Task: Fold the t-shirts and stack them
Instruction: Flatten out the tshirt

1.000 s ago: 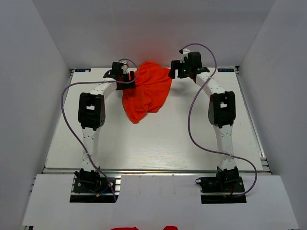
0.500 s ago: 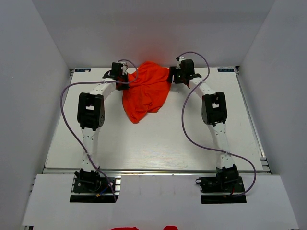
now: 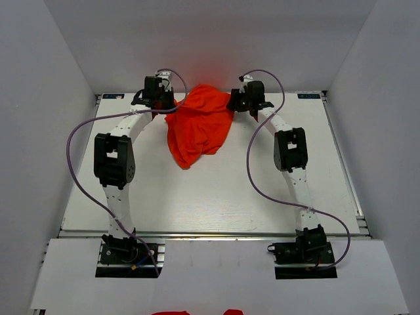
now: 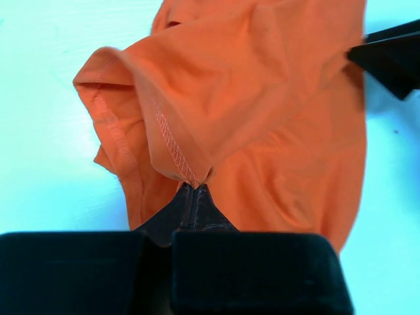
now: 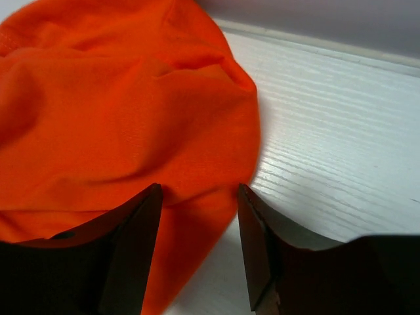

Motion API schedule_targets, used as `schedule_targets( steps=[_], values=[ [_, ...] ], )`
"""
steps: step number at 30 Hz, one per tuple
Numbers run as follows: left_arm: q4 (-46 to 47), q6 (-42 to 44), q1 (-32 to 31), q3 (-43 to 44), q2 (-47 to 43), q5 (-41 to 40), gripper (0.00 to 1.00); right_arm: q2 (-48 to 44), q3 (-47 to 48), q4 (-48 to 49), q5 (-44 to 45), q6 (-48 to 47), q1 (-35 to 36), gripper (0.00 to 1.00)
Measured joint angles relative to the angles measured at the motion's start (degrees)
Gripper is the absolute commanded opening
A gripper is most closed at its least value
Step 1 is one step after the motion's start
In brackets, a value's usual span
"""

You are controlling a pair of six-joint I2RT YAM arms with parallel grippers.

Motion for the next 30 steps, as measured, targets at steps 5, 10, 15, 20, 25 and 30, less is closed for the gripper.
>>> schedule_targets(
  steps=[5,10,15,20,25,30],
  values=[
    [0.0,0.0,0.0,-2.2,-2.1,3.3,0.00,1.3,0.2,0.4,-2.3,0.0,-0.1,0.55],
    [0.4,0.0,0.0,-9.6,-7.2,8.9,0.00,1.2,0.2,-0.3,-3.4,-0.3,-0.2,0.69],
    [2.3,-0.7,-0.3,-22.4,-20.5,15.5,0.00,-1.0,-1.9,-3.5,-3.8,-2.1,0.4,0.69],
    [4.7,-1.8,-0.8,-33.2,-34.8,18.3,0.00,-2.9,-2.7,-9.9,-4.6,-5.6,2.1,0.49],
    [5.7,-2.6,-0.8,-36.1,-38.8,18.1,0.00,-4.6,-5.3,-13.2,-7.3,-9.5,4.6,0.00],
    [5.6,-2.7,-0.8,-36.8,-39.1,15.5,0.00,-12.9,-17.8,-11.6,-8.8,-8.8,5.6,0.00]
  ],
)
